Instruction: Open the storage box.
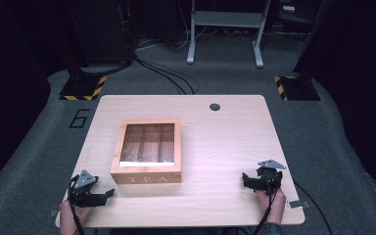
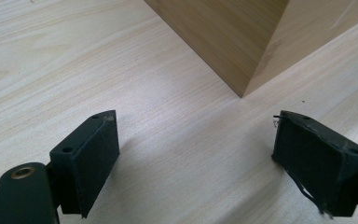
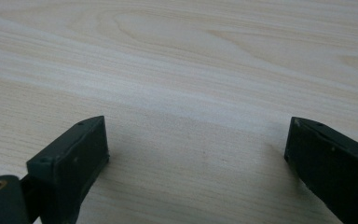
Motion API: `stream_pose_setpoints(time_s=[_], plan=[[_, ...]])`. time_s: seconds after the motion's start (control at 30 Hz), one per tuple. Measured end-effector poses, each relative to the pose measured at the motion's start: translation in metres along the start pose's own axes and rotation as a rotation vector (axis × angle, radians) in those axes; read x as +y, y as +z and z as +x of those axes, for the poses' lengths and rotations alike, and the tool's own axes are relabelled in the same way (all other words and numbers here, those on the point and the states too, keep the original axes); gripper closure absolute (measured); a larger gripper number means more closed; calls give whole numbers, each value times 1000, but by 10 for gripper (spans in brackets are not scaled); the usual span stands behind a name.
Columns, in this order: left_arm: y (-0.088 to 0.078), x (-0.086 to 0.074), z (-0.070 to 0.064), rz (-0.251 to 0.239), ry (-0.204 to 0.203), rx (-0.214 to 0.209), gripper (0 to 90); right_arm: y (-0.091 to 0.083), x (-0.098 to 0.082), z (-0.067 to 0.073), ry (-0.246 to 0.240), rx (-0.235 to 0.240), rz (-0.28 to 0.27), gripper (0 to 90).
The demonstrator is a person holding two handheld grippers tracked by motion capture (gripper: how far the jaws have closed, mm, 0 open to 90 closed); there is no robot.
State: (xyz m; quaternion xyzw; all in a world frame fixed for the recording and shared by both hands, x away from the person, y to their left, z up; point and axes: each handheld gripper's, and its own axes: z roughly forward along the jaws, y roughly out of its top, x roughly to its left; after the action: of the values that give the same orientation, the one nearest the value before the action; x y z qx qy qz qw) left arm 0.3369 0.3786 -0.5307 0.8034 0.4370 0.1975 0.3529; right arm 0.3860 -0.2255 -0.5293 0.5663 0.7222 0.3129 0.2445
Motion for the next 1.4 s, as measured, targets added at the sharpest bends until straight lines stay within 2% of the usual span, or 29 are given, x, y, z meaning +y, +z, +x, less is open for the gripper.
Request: stream_pose_setpoints(time_s=[0.07,0.33,0.5,0.6,0.63,0.67,0.7,0.9,0.97,1.07,1.17,1.23,1.3,1.33,1.37,1.4], plan=[[1,0,0,-10,-3,4,138,0,0,0,0,0,1,56],[1,1,2,2,13,-15,136,0,0,0,0,-1,0,57],[1,1,2,2,9,-10,136,0,0,0,1,-2,-1,57],[0,1,2,4,8,-22,120,0,0,0,1,-1,-2,58],[0,1,2,0,2,-39,120,0,0,0,1,-1,-1,57],[-2,0,2,-24,-12,-50,124,0,0,0,1,-1,-1,57],[-5,1,0,-46,-11,-61,134,0,0,0,1,-1,-1,57],[-16,4,-6,-102,-16,-83,145,0,0,0,1,-2,-1,57],[-20,9,-7,-132,-33,-97,151,0,0,0,1,-1,-1,58],[-21,13,-6,-137,-35,-113,150,0,0,0,1,-1,-1,57],[-21,18,-7,-149,-44,-111,147,0,0,0,1,-1,-1,57],[-22,22,-7,-150,-35,-124,154,0,0,0,1,-1,-1,58],[-24,25,-9,-161,-35,-121,185,0,0,0,1,-1,-1,57],[-25,26,-10,-172,-24,-136,219,0,0,0,2,-1,-1,58],[-26,26,-12,-190,-17,-140,351,0,0,0,1,-2,-1,58],[-27,27,-12,-194,-10,-134,351,0,0,0,1,-2,-1,58]])
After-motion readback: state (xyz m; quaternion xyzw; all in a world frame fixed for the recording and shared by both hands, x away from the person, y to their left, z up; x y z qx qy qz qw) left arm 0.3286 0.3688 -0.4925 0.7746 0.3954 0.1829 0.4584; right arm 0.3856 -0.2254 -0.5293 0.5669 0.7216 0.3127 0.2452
